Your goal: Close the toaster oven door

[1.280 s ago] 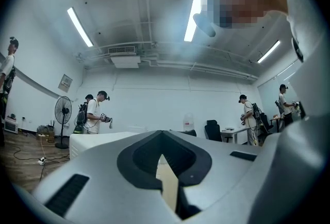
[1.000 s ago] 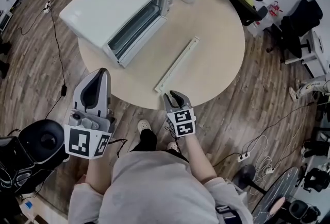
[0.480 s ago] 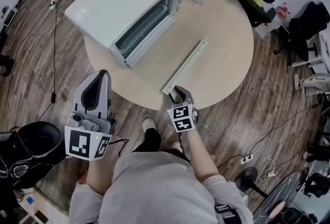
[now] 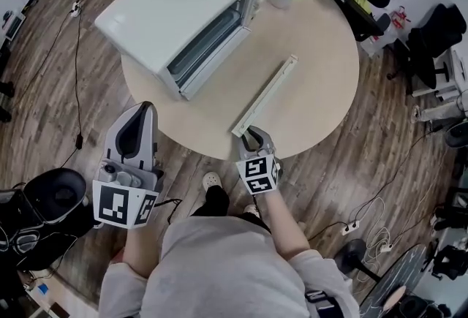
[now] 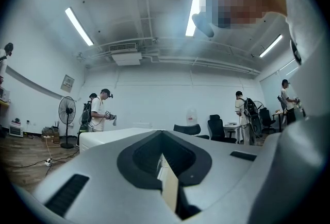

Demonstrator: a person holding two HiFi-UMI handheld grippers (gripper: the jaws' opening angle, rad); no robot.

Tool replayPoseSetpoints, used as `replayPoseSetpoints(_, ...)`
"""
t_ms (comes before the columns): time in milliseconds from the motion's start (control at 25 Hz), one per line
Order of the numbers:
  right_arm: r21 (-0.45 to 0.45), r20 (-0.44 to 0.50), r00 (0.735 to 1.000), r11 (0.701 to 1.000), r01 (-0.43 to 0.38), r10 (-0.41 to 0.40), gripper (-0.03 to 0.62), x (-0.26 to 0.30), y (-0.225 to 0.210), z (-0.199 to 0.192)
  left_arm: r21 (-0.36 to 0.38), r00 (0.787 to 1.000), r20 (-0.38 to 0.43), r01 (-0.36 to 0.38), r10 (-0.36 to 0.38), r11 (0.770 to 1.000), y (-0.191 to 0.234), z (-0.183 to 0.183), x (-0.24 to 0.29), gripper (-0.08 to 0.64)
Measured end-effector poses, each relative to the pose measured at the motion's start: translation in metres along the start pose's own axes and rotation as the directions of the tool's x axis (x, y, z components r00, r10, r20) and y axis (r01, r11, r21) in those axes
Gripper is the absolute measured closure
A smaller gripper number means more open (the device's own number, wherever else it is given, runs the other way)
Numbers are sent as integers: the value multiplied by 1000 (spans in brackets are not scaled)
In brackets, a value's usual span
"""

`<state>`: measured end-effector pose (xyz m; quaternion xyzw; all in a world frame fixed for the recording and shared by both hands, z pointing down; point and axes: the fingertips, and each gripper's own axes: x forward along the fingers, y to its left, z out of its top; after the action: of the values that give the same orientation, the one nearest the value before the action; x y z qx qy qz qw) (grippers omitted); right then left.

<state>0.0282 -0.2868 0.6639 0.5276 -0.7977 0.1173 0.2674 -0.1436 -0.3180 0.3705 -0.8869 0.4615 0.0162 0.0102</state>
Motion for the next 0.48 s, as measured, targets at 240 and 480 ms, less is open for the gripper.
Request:
replayPoseSetpoints(240, -20, 80, 997, 1000, 14, -13, 511, -20, -2, 35, -17, 1000, 26, 8, -7, 1000, -2, 6, 1, 558)
replayPoseSetpoints(480, -50, 156, 988, 998, 23, -15, 512, -34, -3, 77, -42, 999, 51, -8, 10, 999, 1, 11, -3, 558)
